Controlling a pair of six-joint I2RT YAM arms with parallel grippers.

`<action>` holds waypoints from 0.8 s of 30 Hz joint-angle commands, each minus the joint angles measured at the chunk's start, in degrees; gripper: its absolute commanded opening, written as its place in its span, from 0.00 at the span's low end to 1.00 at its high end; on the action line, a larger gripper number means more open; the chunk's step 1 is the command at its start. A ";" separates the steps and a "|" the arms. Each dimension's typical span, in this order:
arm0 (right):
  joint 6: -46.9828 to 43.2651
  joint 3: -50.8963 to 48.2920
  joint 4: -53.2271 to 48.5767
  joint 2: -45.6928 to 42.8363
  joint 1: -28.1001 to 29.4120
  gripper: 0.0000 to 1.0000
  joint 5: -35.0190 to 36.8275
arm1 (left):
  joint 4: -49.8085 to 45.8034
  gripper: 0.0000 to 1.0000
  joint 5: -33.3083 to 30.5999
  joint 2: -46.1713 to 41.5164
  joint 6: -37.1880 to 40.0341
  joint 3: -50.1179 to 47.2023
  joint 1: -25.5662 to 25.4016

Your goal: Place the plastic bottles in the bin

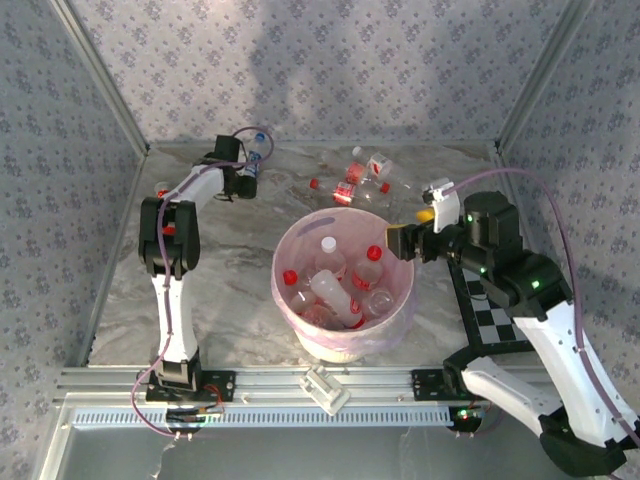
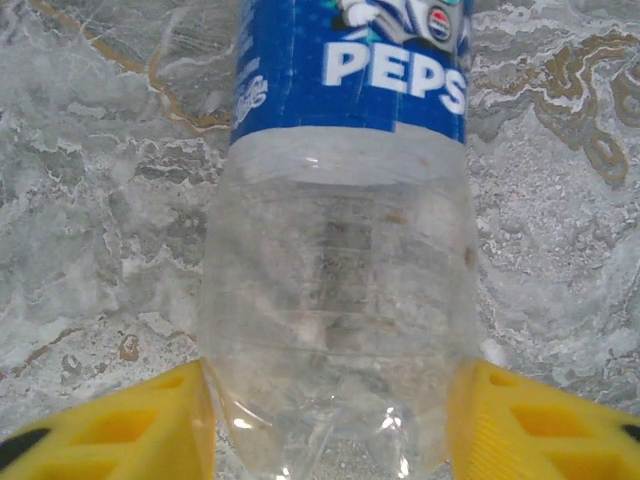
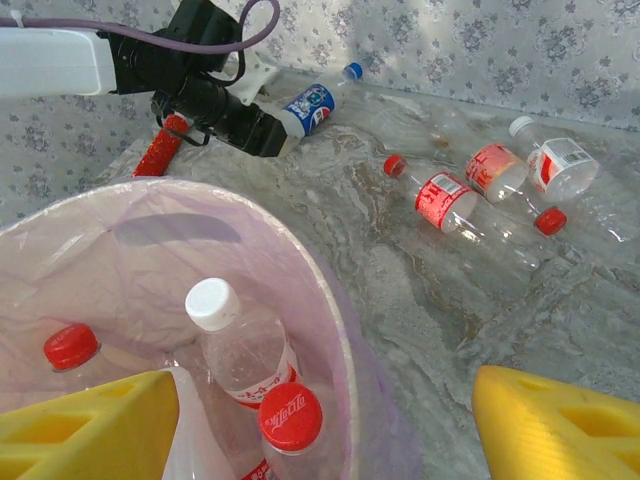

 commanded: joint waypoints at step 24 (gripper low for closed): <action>8.72 18.38 10.71 18.68 -3.06 0.85 -13.53 | 8.87 0.11 10.79 -64.82 -11.09 -41.98 -10.45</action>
